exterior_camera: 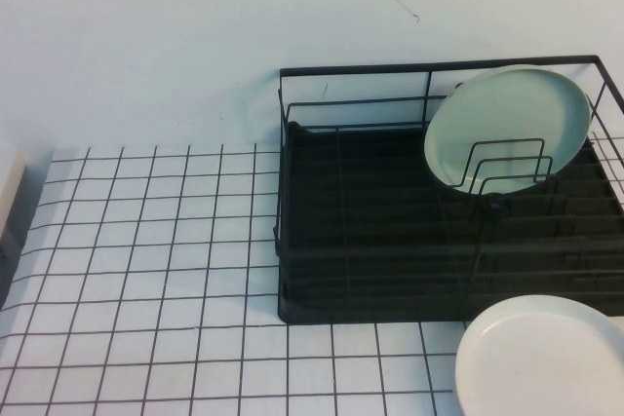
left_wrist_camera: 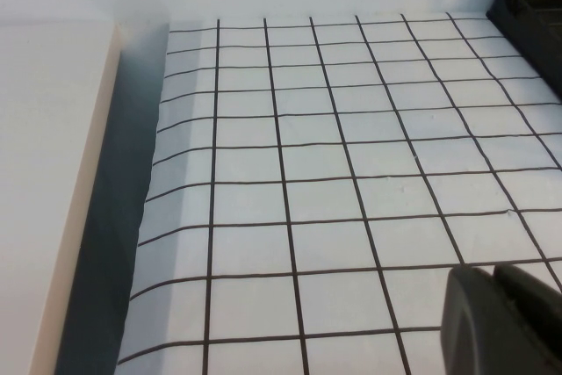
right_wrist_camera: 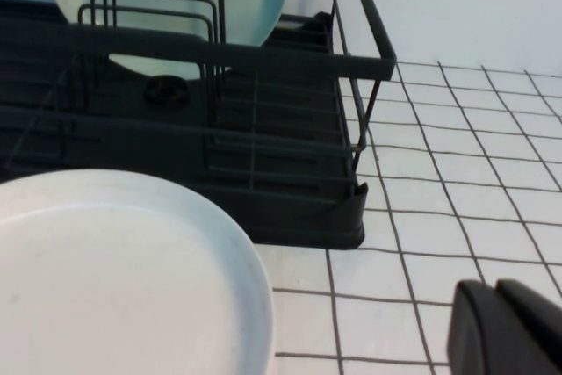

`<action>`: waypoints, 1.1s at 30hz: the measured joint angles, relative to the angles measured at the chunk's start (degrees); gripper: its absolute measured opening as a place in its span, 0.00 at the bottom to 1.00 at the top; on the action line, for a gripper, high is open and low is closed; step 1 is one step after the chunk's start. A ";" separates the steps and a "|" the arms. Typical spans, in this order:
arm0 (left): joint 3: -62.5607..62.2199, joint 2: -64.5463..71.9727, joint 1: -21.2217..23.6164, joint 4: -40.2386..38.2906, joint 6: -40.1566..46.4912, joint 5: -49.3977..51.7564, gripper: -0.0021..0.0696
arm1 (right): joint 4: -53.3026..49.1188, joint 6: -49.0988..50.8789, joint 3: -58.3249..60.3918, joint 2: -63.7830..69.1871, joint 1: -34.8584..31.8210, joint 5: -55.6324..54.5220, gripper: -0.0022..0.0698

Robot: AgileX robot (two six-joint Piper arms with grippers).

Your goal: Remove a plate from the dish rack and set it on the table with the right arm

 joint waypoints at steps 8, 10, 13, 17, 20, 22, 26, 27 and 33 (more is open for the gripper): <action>0.00 0.00 0.00 0.00 -0.15 0.00 0.02 | -1.20 1.18 0.30 0.00 -0.30 -0.18 0.03; 0.00 0.00 0.00 0.00 -0.15 0.00 0.02 | -1.95 1.28 0.30 0.00 -0.84 -0.18 0.03; 0.00 0.00 0.00 0.00 -0.15 0.00 0.02 | -2.21 1.41 0.30 0.00 -1.42 0.74 0.03; 0.00 0.00 0.00 0.00 -0.15 0.00 0.02 | -2.34 1.41 0.06 0.00 -1.75 1.92 0.03; 0.00 0.00 0.00 0.00 -0.15 0.00 0.02 | -2.46 1.41 -0.03 0.00 -1.75 2.17 0.03; 0.00 0.00 0.00 0.00 -0.15 0.00 0.02 | -2.60 1.41 -0.03 0.00 -1.75 2.26 0.03; 0.00 0.00 0.00 0.00 -0.15 0.00 0.02 | -4.61 1.41 -0.06 0.00 -1.75 2.46 0.03; 0.00 0.00 0.00 0.00 -0.15 0.00 0.02 | -5.40 1.41 -0.06 0.00 -1.75 2.46 0.03; 0.00 0.00 0.00 0.00 -0.15 0.00 0.02 | -7.73 1.83 -0.06 0.00 -1.75 2.46 0.03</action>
